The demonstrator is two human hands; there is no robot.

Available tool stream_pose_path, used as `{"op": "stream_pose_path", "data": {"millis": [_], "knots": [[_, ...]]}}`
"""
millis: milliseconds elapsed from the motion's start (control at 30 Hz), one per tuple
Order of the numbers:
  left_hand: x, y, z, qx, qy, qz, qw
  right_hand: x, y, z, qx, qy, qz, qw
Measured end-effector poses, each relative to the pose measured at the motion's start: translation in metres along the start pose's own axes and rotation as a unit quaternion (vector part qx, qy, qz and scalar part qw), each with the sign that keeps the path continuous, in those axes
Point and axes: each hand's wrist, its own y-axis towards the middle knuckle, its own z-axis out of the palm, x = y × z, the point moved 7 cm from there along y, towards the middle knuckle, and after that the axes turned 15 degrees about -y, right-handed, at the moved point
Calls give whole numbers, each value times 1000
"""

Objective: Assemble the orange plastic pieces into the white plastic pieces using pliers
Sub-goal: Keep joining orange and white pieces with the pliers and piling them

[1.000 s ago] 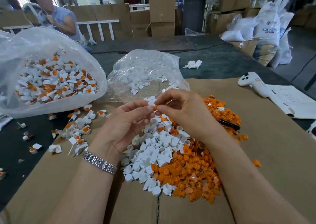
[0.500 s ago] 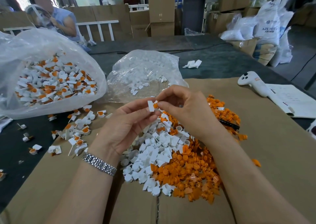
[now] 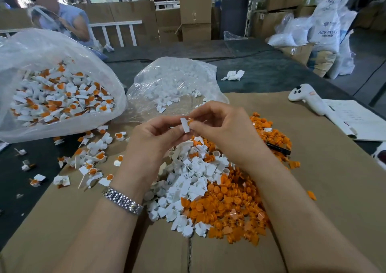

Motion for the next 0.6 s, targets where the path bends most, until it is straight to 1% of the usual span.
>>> {"op": "stream_pose_path", "data": {"millis": [67,100,200,367,500,600], "knots": [[5,1,0,0,-91,-43,995,5,-1,-1,36,1,-26,999],[6,1,0,-1,-109,-56,992,7,-1,-2,41,-15,-40,998],[6,1,0,2,-110,-57,992,11,-2,-1,30,-38,-57,997],[0,1,-2,1,-94,-22,995,13,-3,-4,0,-52,-72,996],[0,1,-1,15,-117,-47,992,14,-3,-4,-18,-64,-84,994],[0,1,-2,-7,-113,-49,992,14,-3,-2,-21,-78,-89,993]]}}
